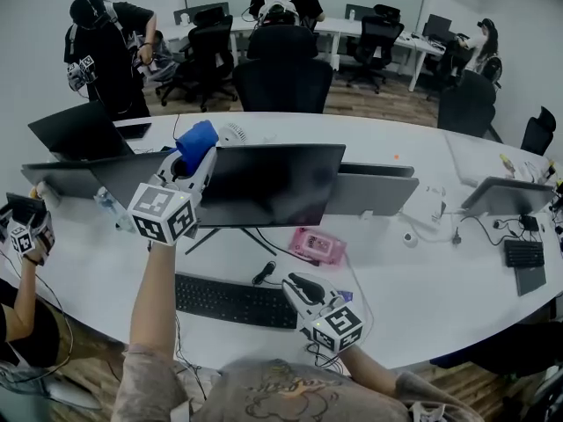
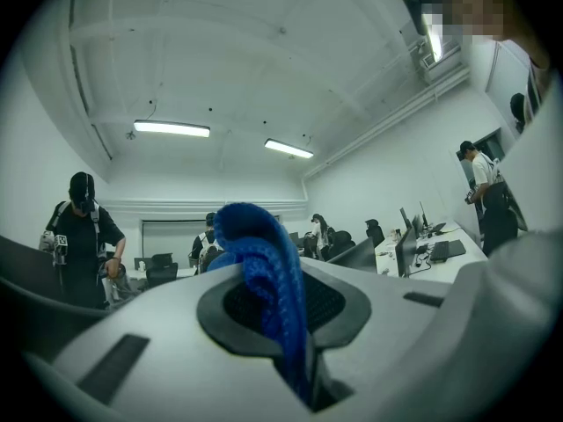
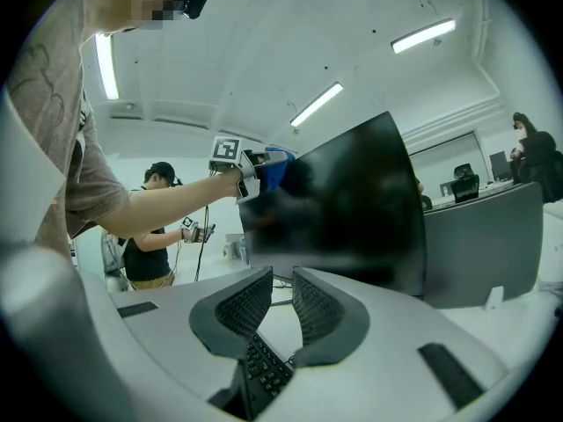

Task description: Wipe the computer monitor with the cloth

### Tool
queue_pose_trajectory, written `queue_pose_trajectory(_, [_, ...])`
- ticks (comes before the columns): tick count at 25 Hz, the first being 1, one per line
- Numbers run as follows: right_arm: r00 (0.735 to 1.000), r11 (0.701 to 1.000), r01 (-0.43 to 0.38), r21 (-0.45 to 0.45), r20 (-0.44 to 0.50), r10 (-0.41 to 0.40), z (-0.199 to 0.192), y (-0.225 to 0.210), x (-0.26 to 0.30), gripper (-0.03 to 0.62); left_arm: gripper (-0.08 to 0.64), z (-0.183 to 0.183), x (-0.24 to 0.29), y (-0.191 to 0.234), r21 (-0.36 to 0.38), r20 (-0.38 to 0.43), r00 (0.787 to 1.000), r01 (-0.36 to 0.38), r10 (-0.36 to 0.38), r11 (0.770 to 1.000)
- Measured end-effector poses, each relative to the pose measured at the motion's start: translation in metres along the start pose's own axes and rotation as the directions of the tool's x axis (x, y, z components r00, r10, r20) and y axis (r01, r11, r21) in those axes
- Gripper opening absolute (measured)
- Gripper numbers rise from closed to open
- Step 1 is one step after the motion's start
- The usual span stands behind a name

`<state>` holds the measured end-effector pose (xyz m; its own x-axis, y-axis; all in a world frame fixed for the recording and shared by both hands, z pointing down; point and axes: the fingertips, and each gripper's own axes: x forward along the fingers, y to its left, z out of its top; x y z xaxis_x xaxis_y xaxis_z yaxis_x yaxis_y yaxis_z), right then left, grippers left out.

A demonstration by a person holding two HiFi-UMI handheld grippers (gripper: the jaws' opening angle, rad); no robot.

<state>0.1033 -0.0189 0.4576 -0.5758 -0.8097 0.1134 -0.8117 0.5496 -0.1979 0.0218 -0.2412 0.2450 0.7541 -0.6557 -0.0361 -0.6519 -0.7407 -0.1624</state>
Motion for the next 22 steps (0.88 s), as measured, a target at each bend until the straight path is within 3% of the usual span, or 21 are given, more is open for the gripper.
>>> queue_pose_trajectory(12, [0.999,0.999,0.048,0.008,0.013,-0.048,-0.005,-0.039,-0.057,0.067,0.049,0.005,0.056,-0.086,-0.024,0.027,0.996,0.090,-0.089,0.996])
queue_pose_trajectory(22, [0.994,0.994,0.113,0.008,-0.001,-0.113,-0.007,-0.065,-0.099,0.067,0.049,0.011,0.101,-0.159,-0.042,0.066,0.979,0.195,-0.192,0.980])
